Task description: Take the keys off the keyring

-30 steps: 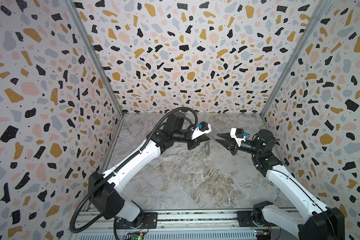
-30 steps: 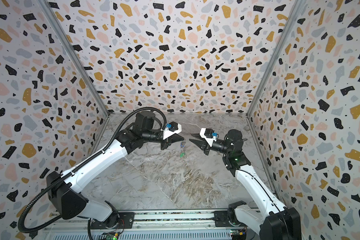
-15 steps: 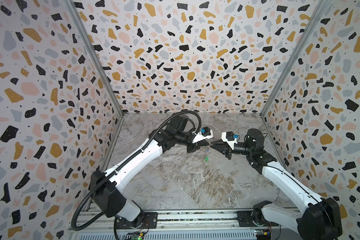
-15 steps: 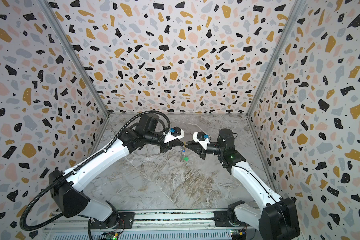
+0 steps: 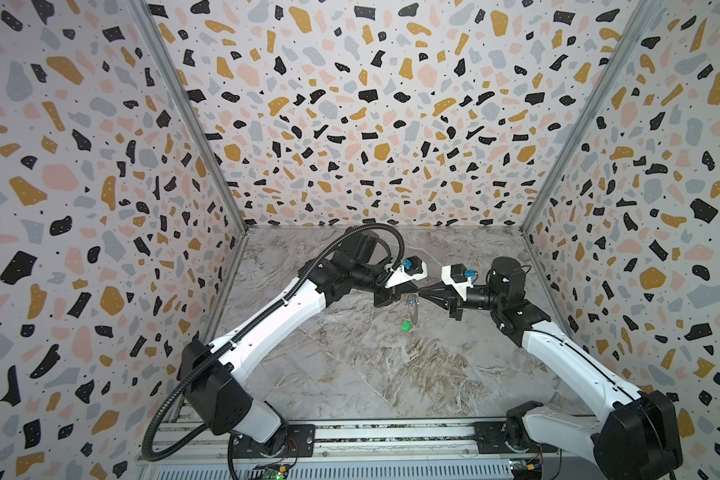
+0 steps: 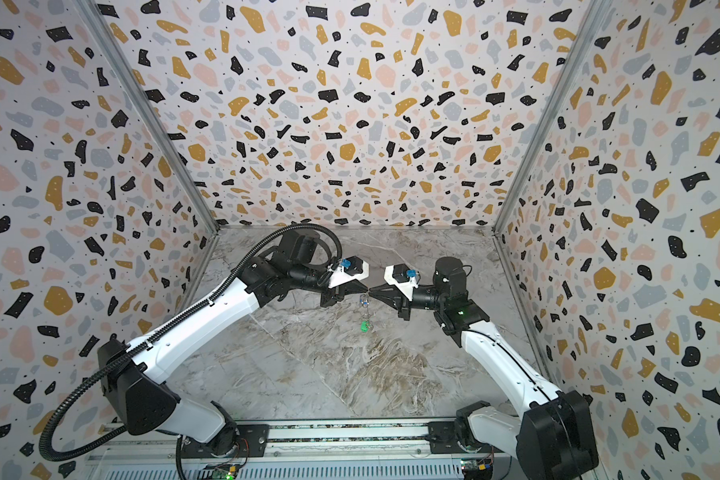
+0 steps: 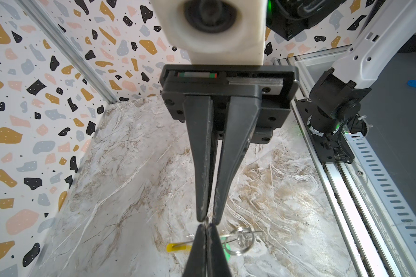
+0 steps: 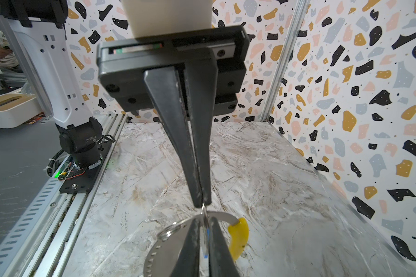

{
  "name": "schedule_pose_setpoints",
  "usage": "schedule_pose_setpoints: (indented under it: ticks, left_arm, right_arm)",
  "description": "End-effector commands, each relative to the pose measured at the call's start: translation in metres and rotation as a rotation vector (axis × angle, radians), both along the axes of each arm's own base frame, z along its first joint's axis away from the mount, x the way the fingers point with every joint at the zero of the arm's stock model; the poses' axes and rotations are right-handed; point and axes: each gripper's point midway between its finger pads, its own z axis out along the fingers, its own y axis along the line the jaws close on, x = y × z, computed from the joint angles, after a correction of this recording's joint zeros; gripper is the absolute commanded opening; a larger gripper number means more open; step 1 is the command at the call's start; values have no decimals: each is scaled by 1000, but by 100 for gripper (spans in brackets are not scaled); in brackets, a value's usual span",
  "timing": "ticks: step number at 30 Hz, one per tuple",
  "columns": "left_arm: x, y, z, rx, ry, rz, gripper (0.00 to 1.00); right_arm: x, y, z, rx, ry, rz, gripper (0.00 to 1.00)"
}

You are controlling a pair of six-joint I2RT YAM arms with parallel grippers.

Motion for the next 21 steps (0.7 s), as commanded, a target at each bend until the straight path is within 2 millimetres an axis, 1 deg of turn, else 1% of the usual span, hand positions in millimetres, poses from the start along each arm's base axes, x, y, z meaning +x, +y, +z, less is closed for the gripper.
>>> schedule_pose_setpoints:
  ticks: [1,7,9,12,15,16,17,19,20,21]
  left_arm:
    - [-1,-5,18,-29,-46,-22,0]
    - [-2,-5,17,-25,-47,-28,0]
    - [-2,-5,17,-27,-50,-28,0]
    - [-1,-6,15,-23,-45,-28,0]
    - [1,-6,14,-21,-51,-21,0]
    - [3,-5,15,-25,-59,-6,4]
    - [7,-2,17,-33,-71,10,17]
    - [18,6,28,-91,-70,67,33]
    - [25,12,43,-157,-86,100,38]
    - [30,20,48,-200,-86,127,42]
  right_arm:
    - [-2,4,21,29,-37,26,11]
    - [-1,5,22,30,-36,31,11]
    - [-1,6,21,28,-31,35,8]
    - [-2,7,21,29,-36,40,1]
    - [-2,6,23,33,-46,38,0]
    - [-2,6,22,34,-47,38,0]
    - [-2,6,22,34,-46,37,0]
    - [-2,6,21,35,-42,37,0]
    - [-1,6,20,37,-36,33,0]
    - [0,7,19,40,-32,31,0]
